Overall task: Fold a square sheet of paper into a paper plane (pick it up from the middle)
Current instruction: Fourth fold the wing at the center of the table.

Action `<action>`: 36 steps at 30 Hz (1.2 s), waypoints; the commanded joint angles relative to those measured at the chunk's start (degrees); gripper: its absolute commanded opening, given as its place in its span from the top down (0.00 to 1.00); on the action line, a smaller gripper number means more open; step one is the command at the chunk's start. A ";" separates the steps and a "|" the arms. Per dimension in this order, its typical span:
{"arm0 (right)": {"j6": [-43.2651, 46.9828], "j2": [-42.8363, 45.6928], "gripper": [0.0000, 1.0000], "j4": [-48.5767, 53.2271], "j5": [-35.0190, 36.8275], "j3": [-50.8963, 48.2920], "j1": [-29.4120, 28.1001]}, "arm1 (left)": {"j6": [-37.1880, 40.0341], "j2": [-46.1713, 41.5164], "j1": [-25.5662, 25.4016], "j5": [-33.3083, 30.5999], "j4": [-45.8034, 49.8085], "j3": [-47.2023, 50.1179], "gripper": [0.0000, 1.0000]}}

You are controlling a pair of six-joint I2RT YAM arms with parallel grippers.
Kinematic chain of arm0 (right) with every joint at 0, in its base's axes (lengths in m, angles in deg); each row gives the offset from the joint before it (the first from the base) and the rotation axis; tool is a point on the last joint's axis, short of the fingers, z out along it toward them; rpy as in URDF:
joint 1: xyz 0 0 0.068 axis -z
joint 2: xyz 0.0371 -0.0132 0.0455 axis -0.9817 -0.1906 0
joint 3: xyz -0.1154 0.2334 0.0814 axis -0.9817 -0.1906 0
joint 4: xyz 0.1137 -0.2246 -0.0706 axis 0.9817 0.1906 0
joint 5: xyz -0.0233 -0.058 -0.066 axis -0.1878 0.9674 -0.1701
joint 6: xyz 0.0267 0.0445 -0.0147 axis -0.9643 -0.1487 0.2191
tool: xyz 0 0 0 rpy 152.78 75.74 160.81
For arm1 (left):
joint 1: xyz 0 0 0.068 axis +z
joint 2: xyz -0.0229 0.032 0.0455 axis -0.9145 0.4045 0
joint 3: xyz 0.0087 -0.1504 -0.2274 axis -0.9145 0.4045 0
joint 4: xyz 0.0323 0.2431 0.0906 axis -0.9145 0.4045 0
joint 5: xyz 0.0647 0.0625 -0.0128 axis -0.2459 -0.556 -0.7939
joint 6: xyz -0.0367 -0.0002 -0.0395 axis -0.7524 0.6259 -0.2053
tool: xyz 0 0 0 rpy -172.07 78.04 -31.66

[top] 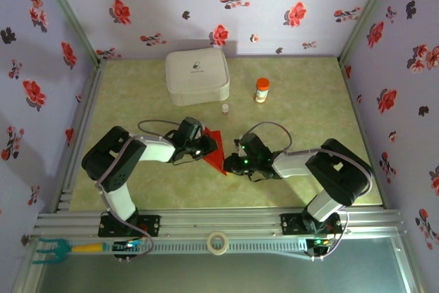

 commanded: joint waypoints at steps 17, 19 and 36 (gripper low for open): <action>-0.45 1.82 0.90 6.38 -1.45 -2.49 -0.08 | 0.23 -0.05 0.20 -1.23 3.98 1.13 0.88; -0.59 1.34 0.90 6.02 -1.79 -2.58 -0.12 | 0.15 0.01 0.20 -1.18 3.94 1.18 0.88; 0.13 1.95 0.90 8.35 -3.30 -2.58 -0.19 | -0.15 0.30 0.19 -1.10 3.54 1.32 0.88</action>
